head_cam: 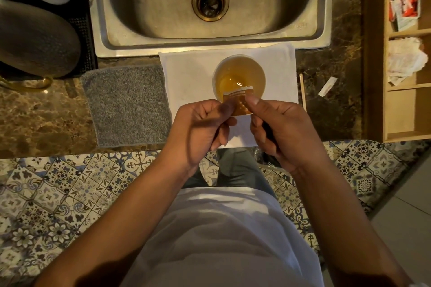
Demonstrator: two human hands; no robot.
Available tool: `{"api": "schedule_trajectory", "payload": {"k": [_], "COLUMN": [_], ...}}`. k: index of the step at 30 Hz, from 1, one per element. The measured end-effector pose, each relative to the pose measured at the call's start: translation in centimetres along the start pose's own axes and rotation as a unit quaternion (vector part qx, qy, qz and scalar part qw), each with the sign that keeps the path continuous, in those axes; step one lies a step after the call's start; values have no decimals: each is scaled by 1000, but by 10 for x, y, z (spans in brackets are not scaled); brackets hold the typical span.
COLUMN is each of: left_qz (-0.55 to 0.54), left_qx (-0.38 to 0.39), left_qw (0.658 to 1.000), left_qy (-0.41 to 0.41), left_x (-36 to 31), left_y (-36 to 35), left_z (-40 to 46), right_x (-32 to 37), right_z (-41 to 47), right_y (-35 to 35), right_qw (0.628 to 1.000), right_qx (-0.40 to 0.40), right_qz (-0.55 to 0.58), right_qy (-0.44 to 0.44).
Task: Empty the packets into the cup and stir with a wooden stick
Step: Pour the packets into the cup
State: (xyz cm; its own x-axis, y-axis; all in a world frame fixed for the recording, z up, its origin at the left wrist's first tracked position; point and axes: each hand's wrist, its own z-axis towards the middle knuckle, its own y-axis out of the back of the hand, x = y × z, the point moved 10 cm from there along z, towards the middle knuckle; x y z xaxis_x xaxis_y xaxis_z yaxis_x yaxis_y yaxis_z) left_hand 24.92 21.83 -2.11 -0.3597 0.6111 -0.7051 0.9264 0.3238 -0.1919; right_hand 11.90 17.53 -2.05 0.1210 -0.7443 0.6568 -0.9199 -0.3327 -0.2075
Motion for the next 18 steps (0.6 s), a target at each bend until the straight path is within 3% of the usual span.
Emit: {"api": "schedule_trajectory", "payload": {"k": [18], "left_qz": [-16], "left_qx": [-13], "left_qw": [1000], "left_qy": [3], "left_x": [-2], "left_y": [3], "left_z": [1], "right_x": [-4], "right_z": [3], "right_y": [1], "right_qw": [1000], "right_qx": [-10], "right_qz": [-5], "right_qy": [-22]}}
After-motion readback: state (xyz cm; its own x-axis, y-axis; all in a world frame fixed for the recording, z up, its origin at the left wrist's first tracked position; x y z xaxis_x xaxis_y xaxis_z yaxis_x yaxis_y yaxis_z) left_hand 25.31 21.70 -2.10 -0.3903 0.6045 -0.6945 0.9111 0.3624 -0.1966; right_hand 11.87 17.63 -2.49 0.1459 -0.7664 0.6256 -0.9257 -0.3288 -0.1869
